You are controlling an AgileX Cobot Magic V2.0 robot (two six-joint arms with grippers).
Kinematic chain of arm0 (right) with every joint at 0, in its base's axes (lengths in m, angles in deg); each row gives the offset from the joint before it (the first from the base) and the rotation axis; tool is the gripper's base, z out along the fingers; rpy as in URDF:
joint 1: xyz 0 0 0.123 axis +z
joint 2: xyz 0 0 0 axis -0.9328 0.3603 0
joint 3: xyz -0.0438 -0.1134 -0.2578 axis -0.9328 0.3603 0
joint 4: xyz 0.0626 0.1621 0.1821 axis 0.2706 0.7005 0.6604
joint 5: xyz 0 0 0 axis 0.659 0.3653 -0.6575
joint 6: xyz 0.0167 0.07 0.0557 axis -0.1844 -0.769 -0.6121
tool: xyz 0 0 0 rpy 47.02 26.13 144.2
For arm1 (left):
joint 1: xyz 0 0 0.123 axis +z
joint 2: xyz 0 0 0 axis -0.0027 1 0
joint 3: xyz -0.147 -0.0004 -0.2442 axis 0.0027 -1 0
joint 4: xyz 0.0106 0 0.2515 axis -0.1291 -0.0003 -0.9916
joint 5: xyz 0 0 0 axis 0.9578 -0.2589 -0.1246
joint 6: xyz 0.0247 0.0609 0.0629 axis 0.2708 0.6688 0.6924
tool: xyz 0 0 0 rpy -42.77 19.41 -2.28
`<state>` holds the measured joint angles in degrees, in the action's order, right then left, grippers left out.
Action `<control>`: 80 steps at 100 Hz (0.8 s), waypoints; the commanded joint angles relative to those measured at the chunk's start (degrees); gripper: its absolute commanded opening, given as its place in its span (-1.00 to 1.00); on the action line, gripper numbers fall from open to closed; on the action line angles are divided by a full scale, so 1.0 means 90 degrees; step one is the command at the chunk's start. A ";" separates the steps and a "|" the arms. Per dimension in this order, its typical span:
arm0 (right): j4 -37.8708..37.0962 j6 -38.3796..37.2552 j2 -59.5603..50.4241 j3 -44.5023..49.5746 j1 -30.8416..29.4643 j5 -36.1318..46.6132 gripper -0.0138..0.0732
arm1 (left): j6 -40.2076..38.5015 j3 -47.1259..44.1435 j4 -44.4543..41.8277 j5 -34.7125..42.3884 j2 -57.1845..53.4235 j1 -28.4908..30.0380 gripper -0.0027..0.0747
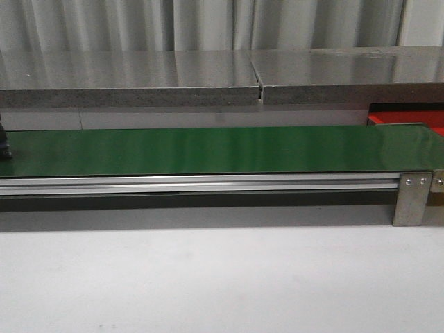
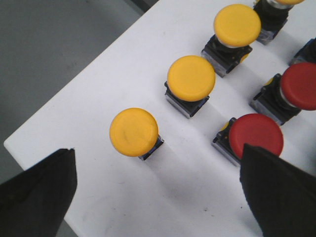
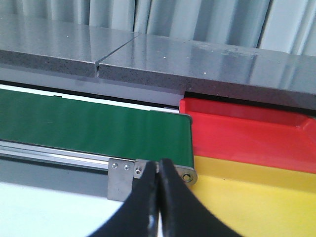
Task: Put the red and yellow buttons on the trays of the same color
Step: 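Grasp a yellow button from the table with the left gripper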
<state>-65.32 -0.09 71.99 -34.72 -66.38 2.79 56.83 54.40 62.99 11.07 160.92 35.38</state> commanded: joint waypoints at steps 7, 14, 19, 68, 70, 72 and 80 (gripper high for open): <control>-0.0068 0.0048 -0.0092 -0.0060 0.0006 0.0533 -0.82 | -0.0086 0.0166 -0.0111 0.0450 0.0152 0.0022 0.76; -0.0068 0.0048 -0.0092 -0.0060 0.0006 0.0533 -0.82 | -0.0175 0.0166 -0.0182 0.0491 0.0318 0.0062 0.76; -0.0068 0.0048 -0.0092 -0.0060 0.0006 0.0533 -0.82 | -0.0295 0.0166 -0.0302 0.0521 0.0405 0.0098 0.76; -0.0068 0.0048 -0.0092 -0.0060 0.0006 0.0533 -0.82 | -0.0696 0.0209 -0.0646 0.1213 0.0689 0.0309 0.76; -0.0068 0.0048 -0.0092 -0.0060 0.0006 0.0533 -0.82 | -0.0696 0.0235 -0.0646 0.1185 0.0740 0.0309 0.76; -0.0068 0.0048 -0.0092 -0.0060 0.0006 0.0533 -0.82 | -0.0696 0.0250 -0.0646 0.1153 0.0784 0.0309 0.76; -0.0068 0.0048 -0.0092 -0.0060 0.0006 0.0533 -0.82 | -0.0696 0.0355 -0.0646 0.1024 0.0977 0.0309 0.76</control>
<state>-65.32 -0.09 71.99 -34.72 -66.38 2.79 51.28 55.30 57.70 18.98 170.55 38.09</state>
